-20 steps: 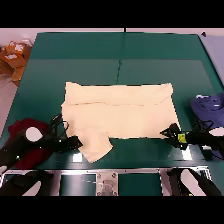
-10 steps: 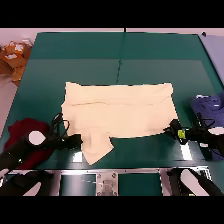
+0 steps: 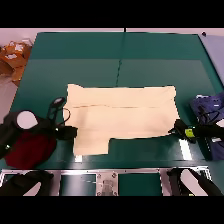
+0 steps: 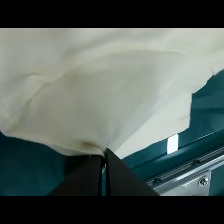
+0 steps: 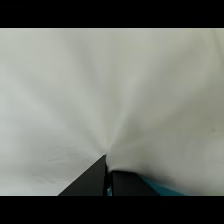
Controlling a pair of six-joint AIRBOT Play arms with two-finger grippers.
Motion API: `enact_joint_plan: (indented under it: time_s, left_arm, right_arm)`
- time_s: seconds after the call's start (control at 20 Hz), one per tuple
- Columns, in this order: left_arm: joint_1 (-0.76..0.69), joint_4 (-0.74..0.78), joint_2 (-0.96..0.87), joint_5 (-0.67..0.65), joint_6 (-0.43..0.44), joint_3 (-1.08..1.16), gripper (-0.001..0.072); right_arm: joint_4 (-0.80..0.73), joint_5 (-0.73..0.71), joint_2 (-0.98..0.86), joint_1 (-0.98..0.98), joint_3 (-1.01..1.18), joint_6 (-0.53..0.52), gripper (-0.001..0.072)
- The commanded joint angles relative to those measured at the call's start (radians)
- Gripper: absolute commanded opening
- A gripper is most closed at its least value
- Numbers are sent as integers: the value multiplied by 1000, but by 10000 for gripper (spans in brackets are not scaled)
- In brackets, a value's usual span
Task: Fold the shirts.
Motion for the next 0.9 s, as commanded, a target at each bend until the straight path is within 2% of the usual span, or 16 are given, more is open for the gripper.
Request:
enact_joint_plan:
  time_s: [0.0,0.15,0.3,0.5,0.75,0.8,0.85]
  left_arm:
    - [-1,100,1,-24,-24,198,25]
    - [6,117,-45,64,-15,299,25]
    - [65,126,-172,98,14,402,25]
    - [88,111,-411,132,97,567,26]
    - [88,105,-760,210,102,810,27]
    - [88,105,-823,225,100,863,29]
    - [88,109,-869,239,101,908,141]
  right_arm:
    - [-13,76,16,2,95,26,16]
    - [79,43,4,13,210,6,16]
    - [117,-36,-90,81,347,7,16]
    - [137,-140,-322,195,528,7,17]
    - [187,-237,-682,262,787,7,28]
    - [197,-236,-755,263,848,7,219]
    - [199,-234,-810,263,902,7,452]
